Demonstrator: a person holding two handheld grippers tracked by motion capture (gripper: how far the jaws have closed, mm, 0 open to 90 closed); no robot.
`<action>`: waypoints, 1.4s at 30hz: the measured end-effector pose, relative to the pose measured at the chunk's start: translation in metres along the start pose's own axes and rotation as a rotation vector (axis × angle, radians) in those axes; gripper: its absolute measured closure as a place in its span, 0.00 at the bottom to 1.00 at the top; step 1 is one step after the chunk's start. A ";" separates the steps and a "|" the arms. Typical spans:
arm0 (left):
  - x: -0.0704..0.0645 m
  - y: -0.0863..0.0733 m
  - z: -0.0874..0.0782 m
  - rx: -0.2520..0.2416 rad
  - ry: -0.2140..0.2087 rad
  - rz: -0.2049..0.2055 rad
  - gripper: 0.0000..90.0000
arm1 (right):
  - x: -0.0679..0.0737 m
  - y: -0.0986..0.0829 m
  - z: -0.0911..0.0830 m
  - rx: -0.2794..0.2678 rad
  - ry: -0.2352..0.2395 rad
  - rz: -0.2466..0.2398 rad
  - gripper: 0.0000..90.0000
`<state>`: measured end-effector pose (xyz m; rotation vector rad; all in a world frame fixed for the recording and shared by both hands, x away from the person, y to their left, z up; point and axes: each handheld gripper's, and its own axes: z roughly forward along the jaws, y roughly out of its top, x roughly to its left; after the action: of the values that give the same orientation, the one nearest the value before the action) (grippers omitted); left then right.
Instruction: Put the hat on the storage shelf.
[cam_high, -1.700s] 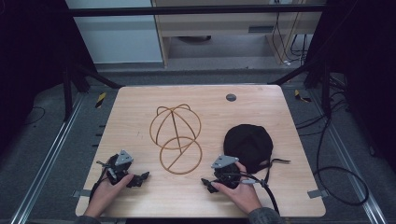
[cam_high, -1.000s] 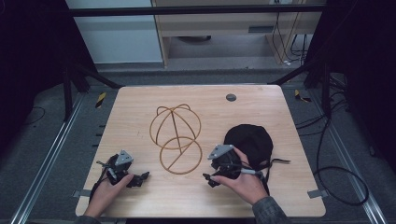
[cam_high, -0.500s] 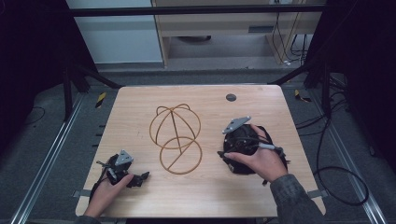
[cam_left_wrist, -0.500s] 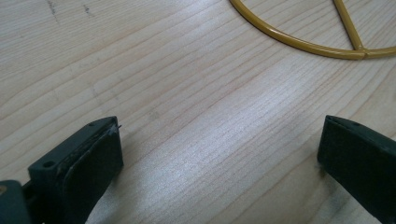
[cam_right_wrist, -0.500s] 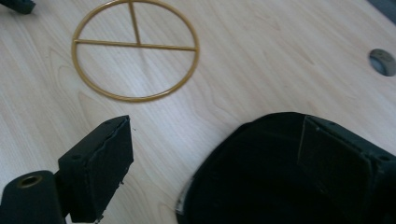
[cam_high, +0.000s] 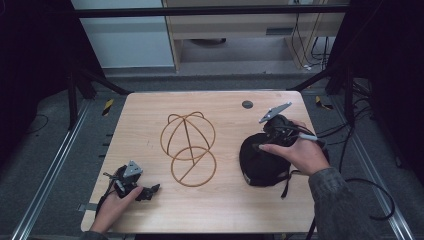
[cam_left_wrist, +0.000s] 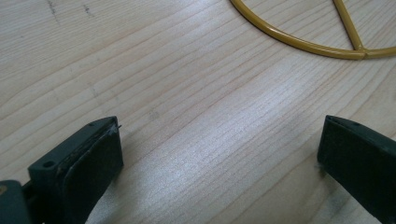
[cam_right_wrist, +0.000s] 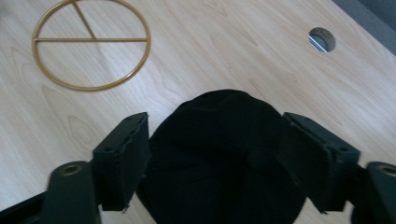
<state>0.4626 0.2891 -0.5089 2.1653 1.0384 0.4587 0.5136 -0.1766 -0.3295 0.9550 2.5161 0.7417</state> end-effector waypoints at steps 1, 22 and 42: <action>0.000 0.000 0.000 -0.001 0.000 -0.001 0.00 | -0.003 0.000 -0.001 0.002 0.004 0.004 0.34; 0.000 0.000 0.000 -0.004 0.001 -0.001 0.00 | -0.040 -0.008 0.038 0.163 0.043 0.058 0.40; 0.000 0.000 0.000 -0.003 0.001 0.000 0.00 | -0.041 -0.010 0.061 0.242 0.084 0.032 0.60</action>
<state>0.4627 0.2890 -0.5090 2.1620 1.0379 0.4611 0.5675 -0.1906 -0.3792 1.0654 2.7157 0.5033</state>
